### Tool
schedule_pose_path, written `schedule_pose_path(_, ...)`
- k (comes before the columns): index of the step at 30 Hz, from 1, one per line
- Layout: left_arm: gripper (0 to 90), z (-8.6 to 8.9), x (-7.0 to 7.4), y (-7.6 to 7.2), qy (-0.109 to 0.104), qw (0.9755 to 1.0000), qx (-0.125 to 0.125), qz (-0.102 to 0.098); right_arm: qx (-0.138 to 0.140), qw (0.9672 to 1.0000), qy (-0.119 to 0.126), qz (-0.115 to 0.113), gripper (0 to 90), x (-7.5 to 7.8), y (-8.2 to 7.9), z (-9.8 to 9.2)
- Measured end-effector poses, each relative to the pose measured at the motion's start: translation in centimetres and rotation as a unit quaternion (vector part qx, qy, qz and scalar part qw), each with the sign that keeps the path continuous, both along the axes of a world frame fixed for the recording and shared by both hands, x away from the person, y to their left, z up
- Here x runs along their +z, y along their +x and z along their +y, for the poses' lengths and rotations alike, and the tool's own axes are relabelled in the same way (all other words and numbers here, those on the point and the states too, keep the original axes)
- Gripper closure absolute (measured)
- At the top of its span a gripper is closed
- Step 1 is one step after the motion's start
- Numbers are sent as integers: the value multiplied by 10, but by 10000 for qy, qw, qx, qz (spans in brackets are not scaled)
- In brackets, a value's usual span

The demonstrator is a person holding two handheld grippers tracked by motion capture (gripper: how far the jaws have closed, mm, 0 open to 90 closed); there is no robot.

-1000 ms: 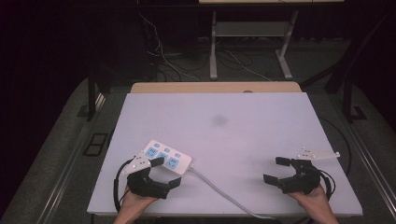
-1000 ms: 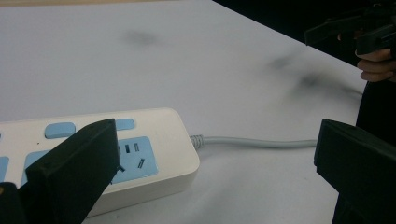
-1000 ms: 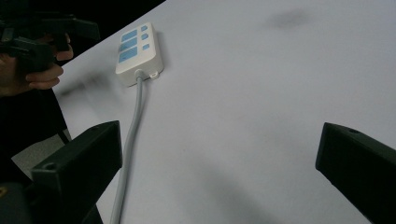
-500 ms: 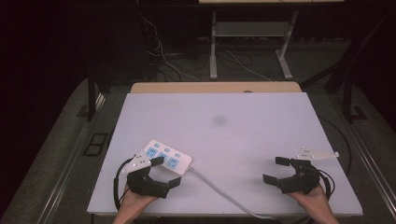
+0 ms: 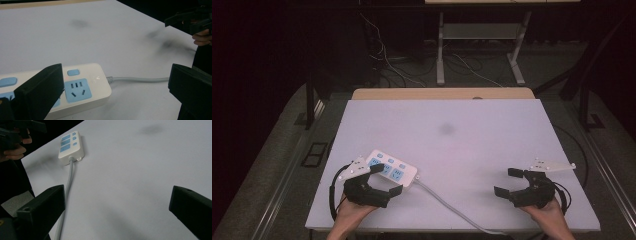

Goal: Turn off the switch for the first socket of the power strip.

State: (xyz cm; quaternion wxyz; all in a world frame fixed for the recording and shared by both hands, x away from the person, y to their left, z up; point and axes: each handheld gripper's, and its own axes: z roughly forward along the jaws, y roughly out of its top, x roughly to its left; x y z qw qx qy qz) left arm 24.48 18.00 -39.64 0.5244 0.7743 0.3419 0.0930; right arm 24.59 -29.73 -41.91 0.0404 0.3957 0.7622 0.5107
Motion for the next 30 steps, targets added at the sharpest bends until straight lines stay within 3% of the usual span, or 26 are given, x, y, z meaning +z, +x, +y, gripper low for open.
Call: schedule_pose_path(30,0,9,18,34,487,9983,-109,296,10,10000,-62,13,3,-1,0,0)
